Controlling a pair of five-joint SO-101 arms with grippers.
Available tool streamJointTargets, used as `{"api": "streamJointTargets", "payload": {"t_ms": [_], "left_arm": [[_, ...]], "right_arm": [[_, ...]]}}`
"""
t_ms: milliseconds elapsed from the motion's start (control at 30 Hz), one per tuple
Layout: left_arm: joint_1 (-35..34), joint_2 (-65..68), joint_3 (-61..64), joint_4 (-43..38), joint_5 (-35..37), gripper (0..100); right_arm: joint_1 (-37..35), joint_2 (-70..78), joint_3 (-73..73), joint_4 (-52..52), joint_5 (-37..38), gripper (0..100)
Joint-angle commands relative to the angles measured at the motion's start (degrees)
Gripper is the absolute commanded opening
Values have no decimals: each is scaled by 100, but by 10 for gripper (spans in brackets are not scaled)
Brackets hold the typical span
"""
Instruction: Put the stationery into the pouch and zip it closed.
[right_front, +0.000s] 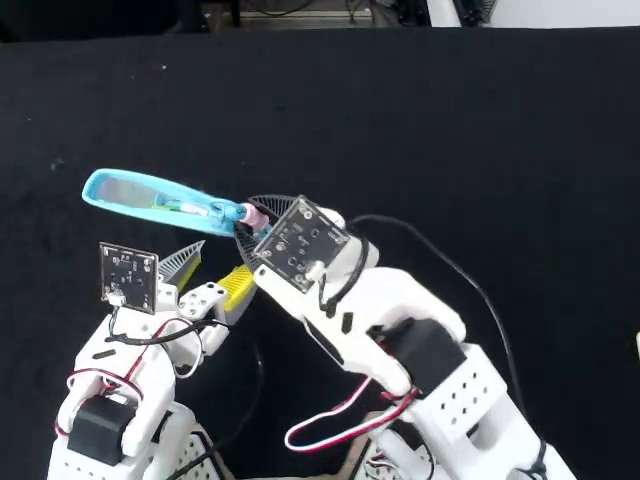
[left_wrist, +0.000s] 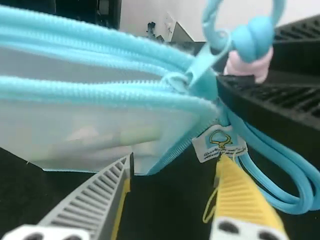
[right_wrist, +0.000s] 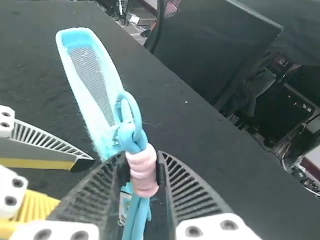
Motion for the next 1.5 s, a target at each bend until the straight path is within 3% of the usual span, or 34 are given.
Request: {"api": "streamJointTargets", "payload": {"t_ms": [0,200,467,833,967,1100,1267,1467], "left_arm": [[22,44,-303,-501,-44,269],[-804,44,242,-1380,-18,269],[-1446,44,347,-1424,-35,269],[-1622,35,-488,-35,-62,269],[-1789,26,-664,185,-659,269],[-1648,26,-804,378,-730,269],[-734,26,-1103,765,-730,269],[-426,35,-629,-211,-721,269]], "right_arm": [[18,119,-426,35,176,11],[18,119,-453,229,378,11],[18,127,-523,211,378,11],[-26,163,-655,229,378,11],[-26,163,-629,229,369,11],[-26,163,-629,193,369,11],[-26,171,-629,193,369,11],[-26,171,-620,193,378,11]]}}
